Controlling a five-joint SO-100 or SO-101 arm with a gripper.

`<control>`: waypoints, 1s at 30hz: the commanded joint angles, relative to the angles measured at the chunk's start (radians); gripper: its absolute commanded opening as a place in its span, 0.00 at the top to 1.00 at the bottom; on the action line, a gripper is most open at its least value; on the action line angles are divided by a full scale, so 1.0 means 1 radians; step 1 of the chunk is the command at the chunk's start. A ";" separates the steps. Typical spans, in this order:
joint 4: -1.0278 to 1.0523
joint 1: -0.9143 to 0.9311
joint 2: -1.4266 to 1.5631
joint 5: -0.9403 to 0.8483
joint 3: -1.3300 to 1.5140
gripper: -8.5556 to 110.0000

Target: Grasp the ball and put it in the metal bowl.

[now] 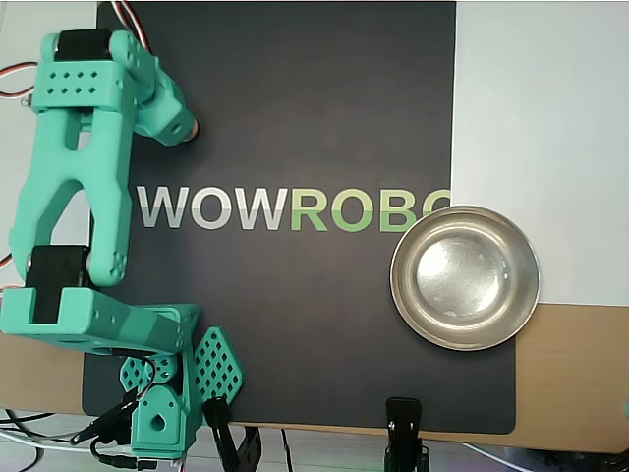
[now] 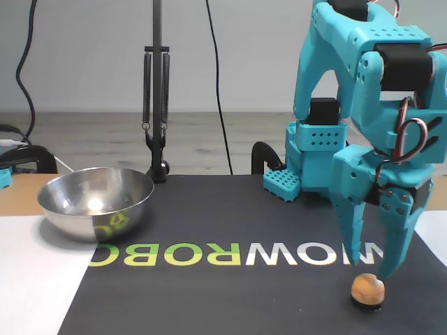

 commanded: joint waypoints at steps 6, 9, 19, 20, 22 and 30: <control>0.005 -0.002 0.015 -0.003 0.003 0.57; 0.000 -0.002 0.011 -0.003 0.015 0.57; -0.006 0.003 0.006 -0.003 0.017 0.57; -0.006 0.006 0.006 -0.003 0.014 0.57; -0.006 0.006 0.006 -0.002 0.012 0.57; -0.008 0.006 0.006 0.002 0.006 0.57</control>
